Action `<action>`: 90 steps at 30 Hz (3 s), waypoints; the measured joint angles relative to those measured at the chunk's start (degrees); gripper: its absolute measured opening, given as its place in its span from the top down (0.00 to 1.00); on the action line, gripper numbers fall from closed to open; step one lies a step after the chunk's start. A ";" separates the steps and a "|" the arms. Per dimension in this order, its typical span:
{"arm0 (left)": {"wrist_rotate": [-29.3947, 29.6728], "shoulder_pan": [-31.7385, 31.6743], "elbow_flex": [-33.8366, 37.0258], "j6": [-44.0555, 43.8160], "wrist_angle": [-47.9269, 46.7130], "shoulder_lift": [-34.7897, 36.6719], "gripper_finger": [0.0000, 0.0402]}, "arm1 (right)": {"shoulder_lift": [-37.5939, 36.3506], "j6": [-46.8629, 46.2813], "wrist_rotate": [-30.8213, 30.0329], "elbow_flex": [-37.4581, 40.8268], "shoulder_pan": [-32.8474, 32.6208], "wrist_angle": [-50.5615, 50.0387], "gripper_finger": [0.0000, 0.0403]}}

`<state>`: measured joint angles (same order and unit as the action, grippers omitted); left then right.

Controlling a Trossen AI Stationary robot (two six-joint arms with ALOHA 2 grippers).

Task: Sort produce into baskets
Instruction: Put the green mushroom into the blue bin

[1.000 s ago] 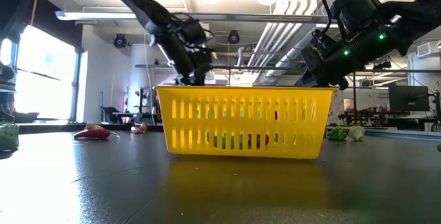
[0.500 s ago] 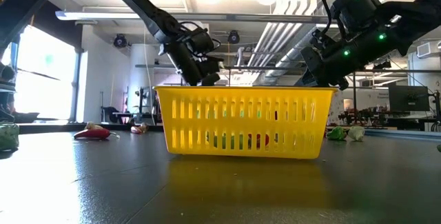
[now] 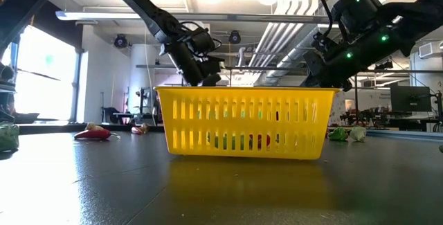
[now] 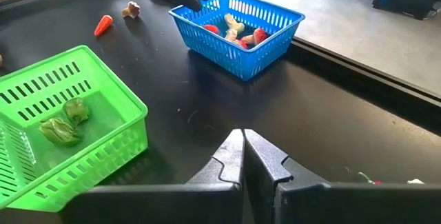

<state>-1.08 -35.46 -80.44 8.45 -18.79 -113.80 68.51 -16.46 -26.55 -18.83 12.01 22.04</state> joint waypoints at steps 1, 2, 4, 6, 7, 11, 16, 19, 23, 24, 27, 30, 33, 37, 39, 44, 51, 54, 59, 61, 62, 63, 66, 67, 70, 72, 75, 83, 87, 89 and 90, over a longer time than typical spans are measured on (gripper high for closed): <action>0.02 0.00 0.00 0.77 0.00 0.00 0.68 | 0.00 -0.14 0.02 0.00 0.00 0.00 1.00; 0.02 0.00 0.00 1.52 0.04 0.00 0.68 | 0.00 -0.18 0.02 0.00 0.00 0.00 1.00; -0.01 0.00 0.00 3.08 0.81 0.00 0.71 | 0.00 -0.18 -0.12 0.00 0.00 0.00 1.00; -0.77 0.07 0.49 3.89 4.01 0.28 0.76 | 0.00 -0.20 -1.38 0.00 0.00 -0.09 0.99; -1.04 0.28 1.46 4.11 7.01 0.69 0.79 | 0.00 -0.19 -2.20 0.00 0.00 -0.32 0.98; -1.38 1.10 5.95 2.87 16.84 3.16 0.93 | 0.00 -0.88 -3.61 -0.02 0.00 -1.47 0.90; -1.37 2.44 12.71 2.04 24.80 8.32 0.99 | 0.00 -5.59 -3.67 -0.04 0.00 -5.85 0.78; -1.12 3.41 17.89 0.90 29.33 12.11 0.98 | 0.00 -9.39 -3.67 -0.97 -0.03 -11.93 0.72; -1.11 4.74 26.46 -1.39 37.77 17.90 0.99 | 0.00 -13.00 -3.48 -3.78 -0.68 -22.10 0.69; -1.11 5.10 28.91 -2.00 39.71 19.41 0.99 | 0.00 -13.58 -3.49 -4.82 -0.95 -24.98 0.69; -1.01 6.54 35.98 -3.50 46.53 23.30 1.00 | -0.01 -15.30 -3.42 -7.87 -2.23 -31.93 0.69; -1.03 8.26 42.39 -4.22 52.33 26.63 1.00 | 0.00 -16.14 -1.69 -10.91 -3.86 -38.88 0.69; -1.14 9.94 47.63 -4.81 56.95 28.70 1.00 | -0.02 -16.15 3.64 -14.31 -5.47 -46.93 0.69; -1.11 11.90 52.99 -4.87 60.99 29.27 1.00 | -0.02 -17.67 7.38 -19.32 -7.81 -58.15 0.69; -1.11 12.77 54.88 -4.88 62.07 29.29 1.00 | -0.02 -18.81 8.98 -21.72 -9.04 -63.86 0.69; -1.05 14.96 57.64 -4.86 62.69 29.29 1.00 | -0.04 -23.13 11.57 -24.89 -11.17 -76.68 0.69; -0.21 16.52 57.94 -4.83 65.16 29.27 1.00 | -0.02 -13.78 15.23 -22.63 -7.26 -76.85 0.69; -0.14 16.52 57.92 -4.83 65.92 29.27 1.00 | -0.02 -7.42 15.94 -20.52 -4.31 -73.58 0.69; -0.13 16.52 57.92 -5.21 65.74 29.27 1.00 | -0.02 -0.69 17.58 -18.20 0.11 -68.74 0.69; -0.08 16.52 57.92 -5.22 65.61 29.27 1.00 | -0.02 -0.13 18.60 -17.87 1.69 -67.95 0.69; 0.12 16.52 57.92 -5.17 65.64 29.27 1.00 | -0.01 -0.14 18.69 -17.78 2.37 -68.02 0.69; 0.19 16.52 57.92 -4.91 65.64 29.27 1.00 | 0.05 -0.06 18.71 -17.75 3.04 -68.02 0.69; 0.27 16.50 57.92 -4.75 65.61 29.27 1.00 | 0.17 0.33 19.35 -17.75 4.55 -67.71 0.69; 0.28 16.50 57.92 -4.73 65.64 29.27 1.00 | 0.15 0.50 19.60 -17.75 4.93 -67.62 0.69; 0.28 16.50 57.92 -4.30 65.62 29.24 1.00 | 0.16 0.85 20.46 -17.75 5.65 -67.40 0.69; 0.27 16.50 57.92 -3.63 65.61 29.24 1.00 | 0.26 1.11 20.91 -17.75 5.75 -66.97 0.69; 0.28 16.50 57.92 -3.28 65.64 29.24 1.00 | 1.31 1.33 21.05 -17.75 5.75 -66.70 0.69; 0.28 16.46 57.92 -3.28 65.70 29.24 1.00 | 7.35 1.57 21.03 -17.75 5.60 -66.10 0.69; 0.28 16.46 57.92 -3.28 65.68 29.24 1.00 | 9.26 3.60 21.03 -17.75 5.60 -63.70 0.69; 0.28 16.46 57.92 -3.28 65.65 29.24 1.00 | 9.72 5.07 21.05 -17.75 5.60 -62.80 0.69; 0.28 16.46 57.92 -3.28 65.61 29.24 1.00 | 9.85 5.51 21.07 -17.75 5.60 -62.69 0.69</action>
<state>-0.80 -19.00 -22.52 5.17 46.83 -84.55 78.36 -10.95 -5.48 -36.58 17.61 -40.64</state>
